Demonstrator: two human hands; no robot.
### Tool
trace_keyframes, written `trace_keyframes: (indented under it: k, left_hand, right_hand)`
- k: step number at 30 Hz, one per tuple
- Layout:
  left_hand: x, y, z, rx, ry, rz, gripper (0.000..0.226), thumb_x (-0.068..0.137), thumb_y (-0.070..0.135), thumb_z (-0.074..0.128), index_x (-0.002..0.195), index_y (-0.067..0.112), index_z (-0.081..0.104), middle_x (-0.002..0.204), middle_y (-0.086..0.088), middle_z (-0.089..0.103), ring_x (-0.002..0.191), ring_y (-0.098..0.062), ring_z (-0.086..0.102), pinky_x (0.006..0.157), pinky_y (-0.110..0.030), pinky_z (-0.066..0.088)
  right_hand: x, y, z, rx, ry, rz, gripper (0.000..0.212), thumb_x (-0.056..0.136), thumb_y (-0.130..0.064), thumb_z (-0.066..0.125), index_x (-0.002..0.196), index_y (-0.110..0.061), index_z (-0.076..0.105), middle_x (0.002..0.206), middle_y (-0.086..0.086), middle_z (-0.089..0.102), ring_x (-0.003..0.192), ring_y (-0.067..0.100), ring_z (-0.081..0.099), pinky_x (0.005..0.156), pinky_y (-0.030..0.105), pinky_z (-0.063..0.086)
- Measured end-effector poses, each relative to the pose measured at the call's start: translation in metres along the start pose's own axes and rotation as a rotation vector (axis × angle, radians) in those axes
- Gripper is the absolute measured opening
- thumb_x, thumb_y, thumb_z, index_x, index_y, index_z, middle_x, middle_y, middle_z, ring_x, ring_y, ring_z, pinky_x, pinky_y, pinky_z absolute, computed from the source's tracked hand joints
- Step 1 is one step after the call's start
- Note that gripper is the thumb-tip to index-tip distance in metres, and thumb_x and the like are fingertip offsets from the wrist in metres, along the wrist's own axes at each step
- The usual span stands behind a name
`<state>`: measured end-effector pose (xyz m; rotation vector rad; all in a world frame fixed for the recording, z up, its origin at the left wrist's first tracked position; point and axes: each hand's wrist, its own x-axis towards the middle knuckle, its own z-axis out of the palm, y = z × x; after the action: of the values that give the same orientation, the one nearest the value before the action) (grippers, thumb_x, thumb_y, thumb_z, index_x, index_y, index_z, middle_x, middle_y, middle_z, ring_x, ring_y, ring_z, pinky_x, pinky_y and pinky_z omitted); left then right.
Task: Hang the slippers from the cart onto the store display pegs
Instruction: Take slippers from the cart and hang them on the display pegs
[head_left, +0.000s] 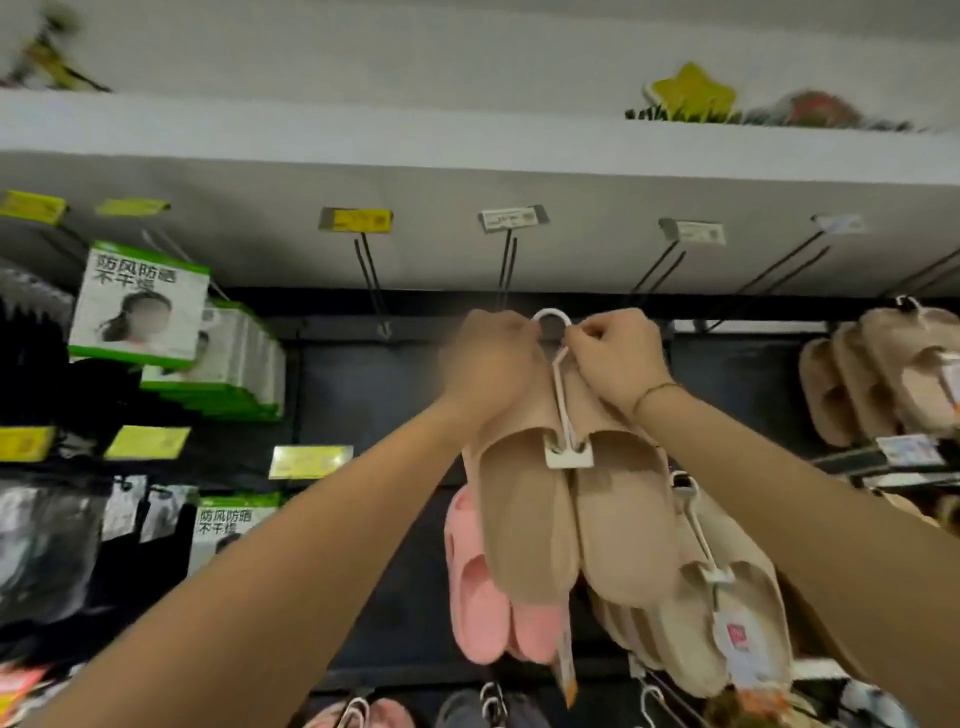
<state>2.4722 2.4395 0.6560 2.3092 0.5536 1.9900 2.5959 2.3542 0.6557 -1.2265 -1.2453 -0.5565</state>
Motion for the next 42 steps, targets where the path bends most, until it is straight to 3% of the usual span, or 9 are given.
trace_keyframes:
  k: [4, 9, 14, 17, 21, 31, 35, 37, 42]
  left_hand:
    - [0.038, -0.004, -0.028, 0.052, 0.010, -0.060, 0.025, 0.099, 0.041, 0.056, 0.095, 0.028, 0.077, 0.091, 0.011, 0.074, 0.091, -0.012, 0.067, 0.088, -0.039, 0.054]
    - [0.079, -0.013, -0.036, 0.118, 0.013, -0.042, 0.019, 0.098, 0.042, 0.057, 0.096, 0.032, 0.072, 0.100, 0.007, 0.072, 0.104, -0.021, 0.065, 0.096, -0.043, 0.051]
    - [0.109, -0.022, -0.019, 0.156, -0.179, -0.016, 0.043, 0.103, 0.040, 0.043, 0.141, 0.022, 0.054, 0.139, -0.008, 0.059, 0.131, -0.030, 0.050, 0.110, -0.045, 0.040]
    - [0.119, -0.031, -0.008, 0.160, -0.226, -0.074, 0.055, 0.100, 0.043, 0.042, 0.152, 0.028, 0.036, 0.152, -0.013, 0.039, 0.143, -0.038, 0.031, 0.118, -0.050, 0.028]
    - [0.130, -0.046, 0.006, 0.188, -0.199, -0.123, 0.056, 0.101, 0.038, 0.042, 0.155, 0.036, 0.026, 0.155, -0.014, 0.024, 0.136, -0.048, 0.035, 0.113, -0.056, 0.034]
    - [0.187, -0.061, 0.030, 0.236, -0.067, -0.074, 0.053, 0.099, 0.034, 0.038, 0.151, 0.030, 0.036, 0.152, -0.017, 0.033, 0.140, -0.041, 0.030, 0.115, -0.052, 0.031]
    - [0.199, -0.080, 0.040, 0.270, -0.077, -0.092, 0.075, 0.080, 0.046, 0.031, 0.153, 0.029, 0.033, 0.151, -0.017, 0.039, 0.140, -0.041, 0.031, 0.114, -0.053, 0.032]
    - [0.203, -0.095, 0.045, 0.285, -0.084, -0.101, 0.067, 0.089, 0.043, 0.036, 0.154, 0.030, 0.032, 0.151, -0.017, 0.036, 0.140, -0.041, 0.031, 0.114, -0.054, 0.032]
    - [0.205, -0.146, 0.068, 0.365, -0.087, -0.100, 0.059, 0.095, 0.041, 0.036, 0.153, 0.035, 0.033, 0.153, -0.015, 0.036, 0.139, -0.043, 0.033, 0.114, -0.056, 0.031]
  right_hand:
    - [0.038, -0.020, 0.024, 0.069, 0.011, 0.005, 0.029, 0.094, -0.024, 0.061, 0.075, -0.007, 0.077, 0.073, 0.011, 0.071, 0.073, 0.027, 0.067, 0.071, 0.041, 0.058]
    - [0.082, -0.030, 0.044, 0.111, 0.033, 0.038, 0.031, 0.093, -0.020, 0.059, 0.071, -0.002, 0.072, 0.061, 0.008, 0.060, 0.058, 0.023, 0.055, 0.058, 0.036, 0.048]
    - [0.116, -0.018, 0.061, 0.111, 0.096, 0.114, 0.028, 0.091, -0.015, 0.057, 0.064, -0.014, 0.063, 0.057, 0.001, 0.053, 0.053, 0.016, 0.047, 0.052, 0.027, 0.036]
    - [0.137, -0.009, 0.069, 0.131, 0.123, 0.151, 0.034, 0.090, -0.013, 0.057, 0.056, -0.017, 0.056, 0.055, 0.001, 0.050, 0.053, 0.016, 0.045, 0.052, 0.026, 0.036]
    - [0.157, -0.002, 0.088, 0.138, 0.161, 0.130, 0.041, 0.091, -0.013, 0.057, 0.051, -0.018, 0.045, 0.051, 0.001, 0.042, 0.050, 0.018, 0.037, 0.053, 0.028, 0.034]
    - [0.218, 0.009, 0.106, 0.126, 0.198, 0.054, 0.040, 0.092, -0.023, 0.061, 0.056, -0.018, 0.044, 0.056, 0.000, 0.042, 0.051, 0.016, 0.037, 0.056, 0.028, 0.034]
    - [0.233, 0.019, 0.123, 0.074, 0.188, 0.020, 0.037, 0.090, -0.024, 0.063, 0.060, -0.016, 0.044, 0.059, 0.003, 0.043, 0.059, 0.023, 0.043, 0.054, 0.029, 0.033]
    - [0.237, 0.028, 0.137, 0.051, 0.166, 0.024, 0.040, 0.091, -0.022, 0.064, 0.059, -0.015, 0.041, 0.059, 0.004, 0.044, 0.058, 0.023, 0.044, 0.049, 0.027, 0.031]
    - [0.249, 0.064, 0.182, 0.063, 0.101, 0.075, 0.020, 0.090, -0.024, 0.065, 0.077, -0.012, 0.055, 0.081, 0.011, 0.056, 0.073, 0.026, 0.052, 0.056, 0.030, 0.037]
